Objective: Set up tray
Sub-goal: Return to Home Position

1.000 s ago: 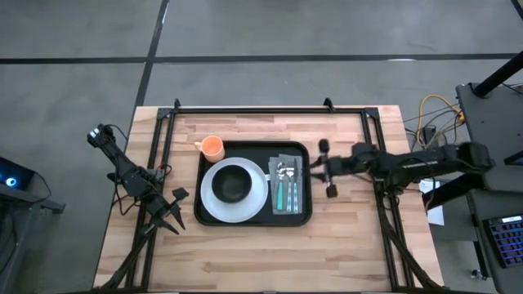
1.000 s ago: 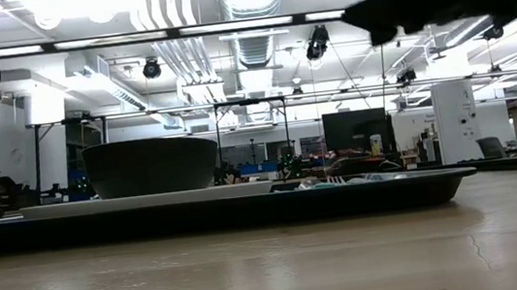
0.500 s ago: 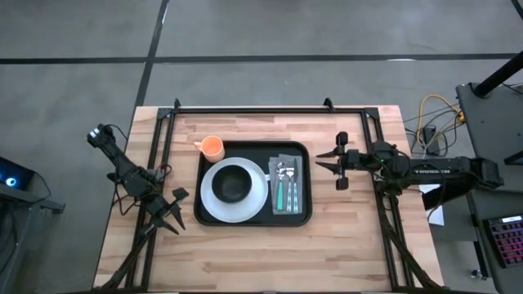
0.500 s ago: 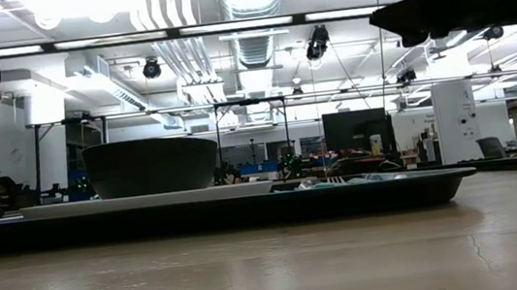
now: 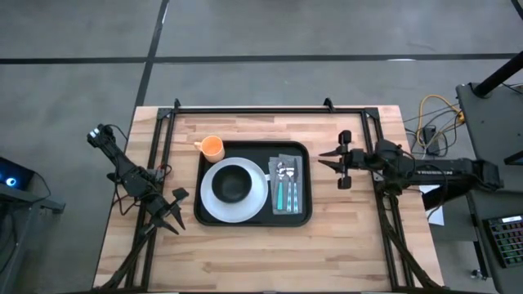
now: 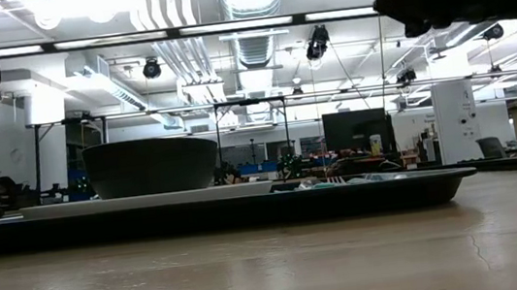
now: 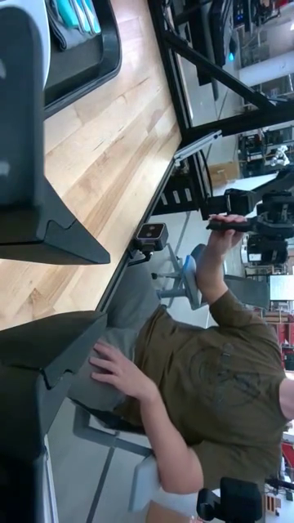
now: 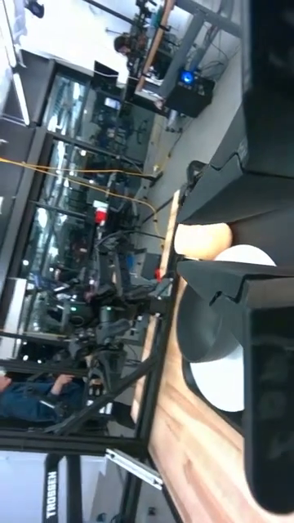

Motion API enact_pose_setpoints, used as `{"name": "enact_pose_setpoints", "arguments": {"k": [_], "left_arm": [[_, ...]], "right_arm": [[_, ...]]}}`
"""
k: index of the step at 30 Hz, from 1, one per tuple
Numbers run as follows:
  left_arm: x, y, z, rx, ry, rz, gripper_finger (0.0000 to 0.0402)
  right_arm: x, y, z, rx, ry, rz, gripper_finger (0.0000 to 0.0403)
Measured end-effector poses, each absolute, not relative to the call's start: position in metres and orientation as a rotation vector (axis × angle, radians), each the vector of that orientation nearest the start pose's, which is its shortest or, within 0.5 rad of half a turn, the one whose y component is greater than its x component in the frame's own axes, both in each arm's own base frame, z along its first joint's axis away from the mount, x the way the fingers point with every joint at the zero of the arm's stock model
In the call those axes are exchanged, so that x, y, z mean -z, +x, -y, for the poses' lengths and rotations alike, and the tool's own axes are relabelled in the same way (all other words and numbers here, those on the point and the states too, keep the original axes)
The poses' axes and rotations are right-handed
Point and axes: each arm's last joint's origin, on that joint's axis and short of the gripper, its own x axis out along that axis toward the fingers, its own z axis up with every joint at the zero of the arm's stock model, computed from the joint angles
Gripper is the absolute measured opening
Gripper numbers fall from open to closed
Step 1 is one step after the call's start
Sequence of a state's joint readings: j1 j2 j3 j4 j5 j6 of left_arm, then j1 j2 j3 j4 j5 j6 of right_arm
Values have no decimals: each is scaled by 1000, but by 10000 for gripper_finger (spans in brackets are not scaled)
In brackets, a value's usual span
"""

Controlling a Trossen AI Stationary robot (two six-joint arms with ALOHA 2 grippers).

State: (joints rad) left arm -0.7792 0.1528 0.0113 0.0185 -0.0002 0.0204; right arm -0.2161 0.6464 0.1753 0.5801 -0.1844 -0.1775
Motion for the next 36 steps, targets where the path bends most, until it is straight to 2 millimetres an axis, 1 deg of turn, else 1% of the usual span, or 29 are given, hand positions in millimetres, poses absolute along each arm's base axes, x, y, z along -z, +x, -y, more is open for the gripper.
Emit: {"name": "enact_pose_setpoints", "arguments": {"k": [4, 10, 13, 17, 25, 30, 36], "left_arm": [[-157, 75, 75, 779, 67, -109, 84], [-157, 75, 75, 779, 67, -109, 84], [-157, 75, 75, 779, 67, -109, 84], [-157, 75, 75, 780, 67, -109, 84], [-157, 75, 75, 779, 67, -109, 84], [-157, 75, 75, 779, 68, -109, 84], [-157, 75, 75, 779, 68, -110, 84]], "right_arm": [[-217, 140, 25, 36, -187, 133, 78], [-211, 125, 22, 28, -164, 110, 85], [-208, 117, 20, 30, -161, 126, 87], [-207, 107, 18, 32, -162, 152, 81], [-202, 91, 15, 46, -159, 133, 68], [-200, 88, 14, 55, -136, 121, 73], [-188, 91, 17, 117, -132, 68, 83]]}}
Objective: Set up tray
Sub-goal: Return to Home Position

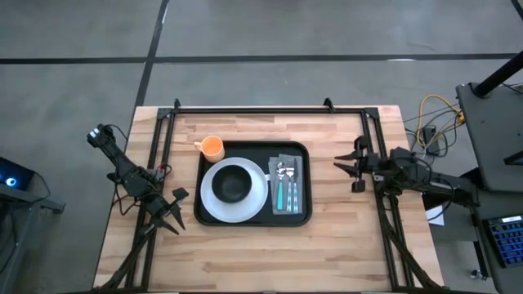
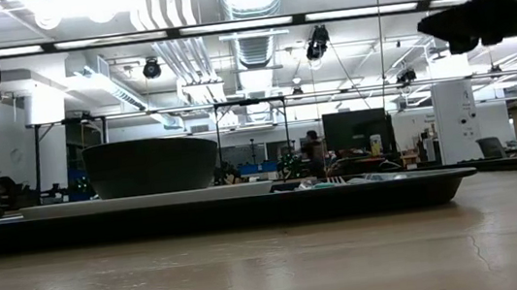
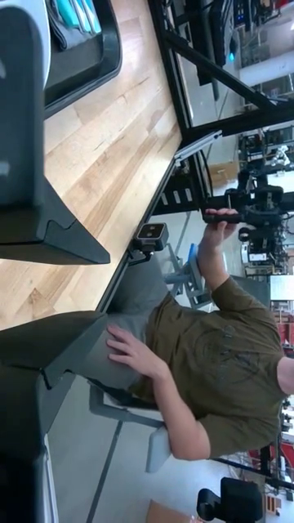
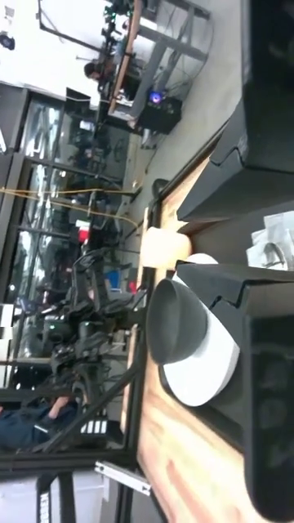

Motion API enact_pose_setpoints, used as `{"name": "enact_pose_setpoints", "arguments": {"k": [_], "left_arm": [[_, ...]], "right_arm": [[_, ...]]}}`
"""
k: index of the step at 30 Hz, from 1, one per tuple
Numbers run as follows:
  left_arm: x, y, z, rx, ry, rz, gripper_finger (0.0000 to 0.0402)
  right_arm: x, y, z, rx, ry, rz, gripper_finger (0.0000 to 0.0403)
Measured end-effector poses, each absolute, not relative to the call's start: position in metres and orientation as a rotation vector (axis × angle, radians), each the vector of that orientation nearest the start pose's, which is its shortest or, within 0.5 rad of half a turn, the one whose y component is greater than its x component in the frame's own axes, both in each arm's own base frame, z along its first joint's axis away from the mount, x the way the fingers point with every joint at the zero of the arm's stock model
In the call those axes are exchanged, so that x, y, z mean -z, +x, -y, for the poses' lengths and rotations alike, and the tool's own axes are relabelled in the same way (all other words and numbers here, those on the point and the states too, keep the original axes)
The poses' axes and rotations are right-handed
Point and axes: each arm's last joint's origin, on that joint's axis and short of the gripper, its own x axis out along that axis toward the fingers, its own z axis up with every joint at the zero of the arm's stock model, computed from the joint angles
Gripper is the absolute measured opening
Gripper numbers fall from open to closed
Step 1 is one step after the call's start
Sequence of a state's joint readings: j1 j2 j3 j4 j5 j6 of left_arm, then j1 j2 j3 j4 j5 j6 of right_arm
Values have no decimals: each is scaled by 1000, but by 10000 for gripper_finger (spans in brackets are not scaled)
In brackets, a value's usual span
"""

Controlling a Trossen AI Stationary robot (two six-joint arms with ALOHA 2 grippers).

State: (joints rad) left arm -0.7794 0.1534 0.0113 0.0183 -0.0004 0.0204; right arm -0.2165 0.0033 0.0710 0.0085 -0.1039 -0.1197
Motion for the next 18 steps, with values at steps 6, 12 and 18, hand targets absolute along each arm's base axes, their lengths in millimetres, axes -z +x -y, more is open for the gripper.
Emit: {"name": "enact_pose_setpoints", "arguments": {"k": [6, 12, 18], "left_arm": [[-157, 75, 75, 779, 68, -110, 84], [-157, 75, 75, 779, 67, -109, 84], [-157, 75, 75, 779, 68, -109, 84]], "right_arm": [[-171, 96, 18, 129, -149, 43, 85], [-171, 95, 23, 279, -138, 30, 74], [-166, 96, 24, 316, -215, -34, 68]]}}
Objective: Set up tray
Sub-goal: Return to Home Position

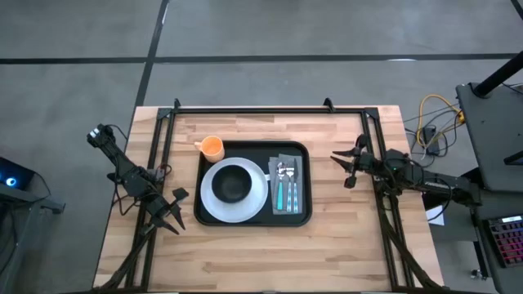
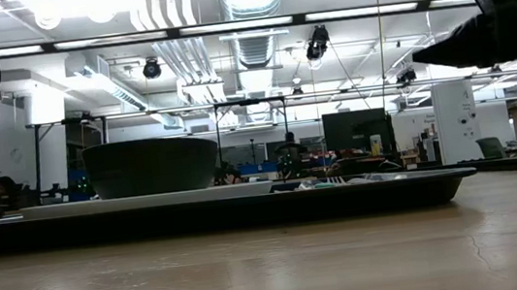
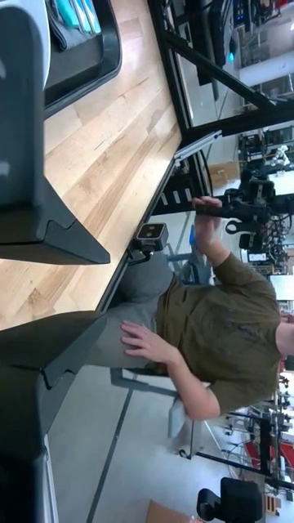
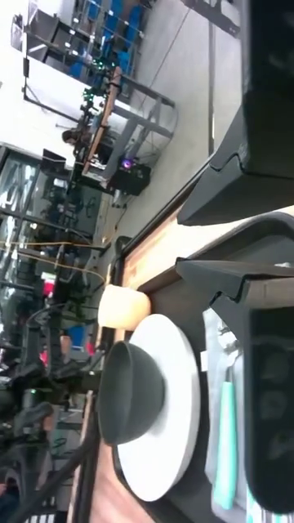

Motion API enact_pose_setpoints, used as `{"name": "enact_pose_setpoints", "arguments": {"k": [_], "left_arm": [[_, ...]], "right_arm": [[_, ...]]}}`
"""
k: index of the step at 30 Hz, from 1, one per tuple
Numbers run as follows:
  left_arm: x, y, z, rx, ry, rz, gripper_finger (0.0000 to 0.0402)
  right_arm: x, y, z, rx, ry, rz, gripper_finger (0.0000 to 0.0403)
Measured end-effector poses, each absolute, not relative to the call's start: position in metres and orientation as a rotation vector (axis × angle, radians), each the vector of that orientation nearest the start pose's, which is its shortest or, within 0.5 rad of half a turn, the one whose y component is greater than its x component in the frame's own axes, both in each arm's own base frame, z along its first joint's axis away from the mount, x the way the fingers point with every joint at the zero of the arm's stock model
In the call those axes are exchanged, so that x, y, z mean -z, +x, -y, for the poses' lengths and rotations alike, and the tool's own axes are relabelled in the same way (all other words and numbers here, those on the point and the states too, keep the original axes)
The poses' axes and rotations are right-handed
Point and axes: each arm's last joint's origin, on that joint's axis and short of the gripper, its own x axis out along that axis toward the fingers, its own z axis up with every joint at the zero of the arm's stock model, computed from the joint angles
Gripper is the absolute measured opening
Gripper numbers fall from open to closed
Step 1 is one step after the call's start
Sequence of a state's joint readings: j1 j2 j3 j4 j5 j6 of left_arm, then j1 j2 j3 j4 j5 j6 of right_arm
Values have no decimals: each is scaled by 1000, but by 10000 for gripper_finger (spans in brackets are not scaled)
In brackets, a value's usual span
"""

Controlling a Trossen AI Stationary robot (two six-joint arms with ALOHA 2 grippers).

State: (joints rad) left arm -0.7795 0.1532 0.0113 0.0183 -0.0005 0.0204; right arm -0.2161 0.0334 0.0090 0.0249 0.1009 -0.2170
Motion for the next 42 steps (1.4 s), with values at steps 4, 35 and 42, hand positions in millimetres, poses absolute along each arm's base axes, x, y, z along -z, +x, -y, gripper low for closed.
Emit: {"name": "enact_pose_setpoints", "arguments": {"k": [4, 35, 42], "left_arm": [[-157, 75, 75, 779, 68, -109, 84], [-157, 75, 75, 779, 67, -109, 84], [-157, 75, 75, 779, 68, -109, 84]], "right_arm": [[-165, 97, 24, 314, -202, -50, 73], [-164, 98, 24, 311, -189, -56, 78], [-165, 98, 24, 311, -189, -55, 86]]}}
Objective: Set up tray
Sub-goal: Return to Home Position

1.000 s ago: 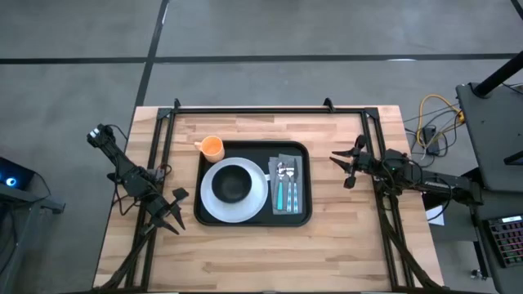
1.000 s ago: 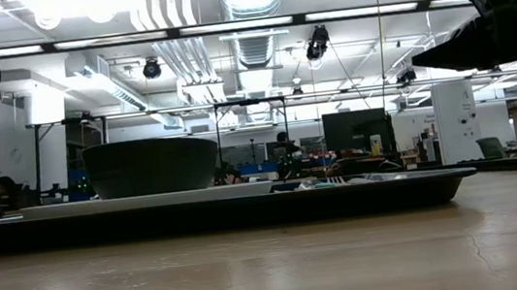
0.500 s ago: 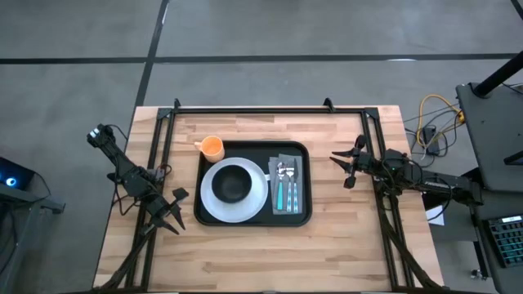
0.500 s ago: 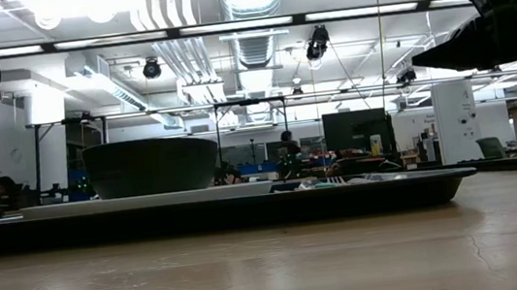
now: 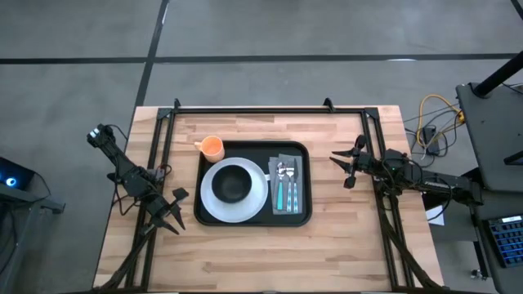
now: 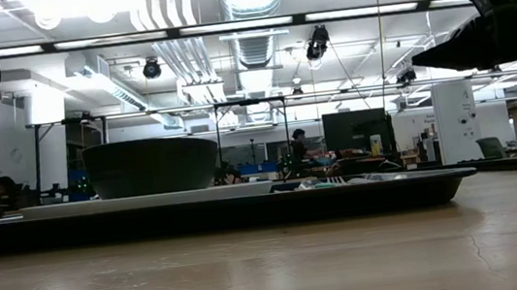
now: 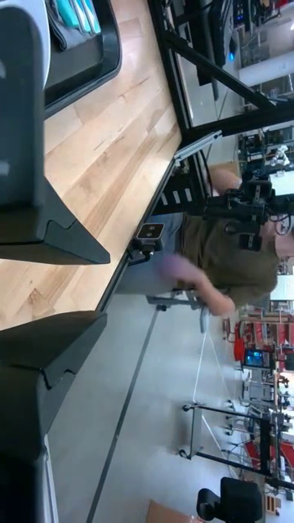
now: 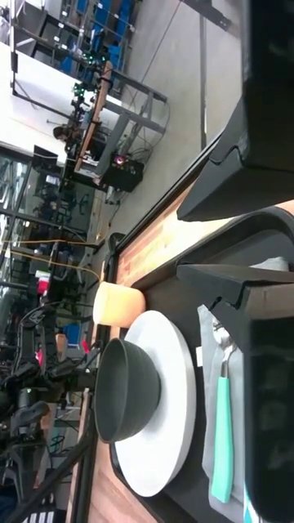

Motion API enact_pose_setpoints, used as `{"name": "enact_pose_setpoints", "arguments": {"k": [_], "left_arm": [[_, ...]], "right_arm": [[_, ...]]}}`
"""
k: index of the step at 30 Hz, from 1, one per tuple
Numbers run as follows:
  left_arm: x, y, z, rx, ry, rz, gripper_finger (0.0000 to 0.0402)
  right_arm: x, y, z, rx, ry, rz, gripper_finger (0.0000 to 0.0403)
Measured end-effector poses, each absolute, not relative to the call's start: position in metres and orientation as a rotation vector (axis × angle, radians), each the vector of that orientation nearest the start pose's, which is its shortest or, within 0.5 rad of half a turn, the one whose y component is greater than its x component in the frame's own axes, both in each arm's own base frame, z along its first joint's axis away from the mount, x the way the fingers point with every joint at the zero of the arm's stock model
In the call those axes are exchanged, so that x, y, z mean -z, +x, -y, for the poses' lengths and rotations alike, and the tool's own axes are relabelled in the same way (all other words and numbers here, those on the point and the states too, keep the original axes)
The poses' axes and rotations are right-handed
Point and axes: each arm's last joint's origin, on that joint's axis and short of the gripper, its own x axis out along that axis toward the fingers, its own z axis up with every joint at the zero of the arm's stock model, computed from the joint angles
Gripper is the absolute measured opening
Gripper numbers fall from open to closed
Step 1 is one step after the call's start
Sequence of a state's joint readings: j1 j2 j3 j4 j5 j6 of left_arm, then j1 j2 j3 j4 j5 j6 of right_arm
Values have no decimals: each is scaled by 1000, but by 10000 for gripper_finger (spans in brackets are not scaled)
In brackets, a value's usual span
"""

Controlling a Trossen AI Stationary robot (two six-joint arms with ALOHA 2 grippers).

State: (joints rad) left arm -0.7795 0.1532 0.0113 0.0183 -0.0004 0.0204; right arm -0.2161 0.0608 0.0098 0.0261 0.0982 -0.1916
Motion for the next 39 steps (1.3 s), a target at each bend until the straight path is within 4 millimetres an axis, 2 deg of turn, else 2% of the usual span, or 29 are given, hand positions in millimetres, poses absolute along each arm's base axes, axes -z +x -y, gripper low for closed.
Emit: {"name": "enact_pose_setpoints", "arguments": {"k": [14, 30, 39], "left_arm": [[-157, 75, 75, 779, 67, -109, 84], [-157, 75, 75, 779, 67, -109, 84], [-157, 75, 75, 779, 67, -109, 84]], "right_arm": [[-165, 98, 24, 312, -188, -54, 68], [-165, 98, 24, 313, -190, -55, 86], [-165, 98, 24, 312, -191, -55, 74]]}}
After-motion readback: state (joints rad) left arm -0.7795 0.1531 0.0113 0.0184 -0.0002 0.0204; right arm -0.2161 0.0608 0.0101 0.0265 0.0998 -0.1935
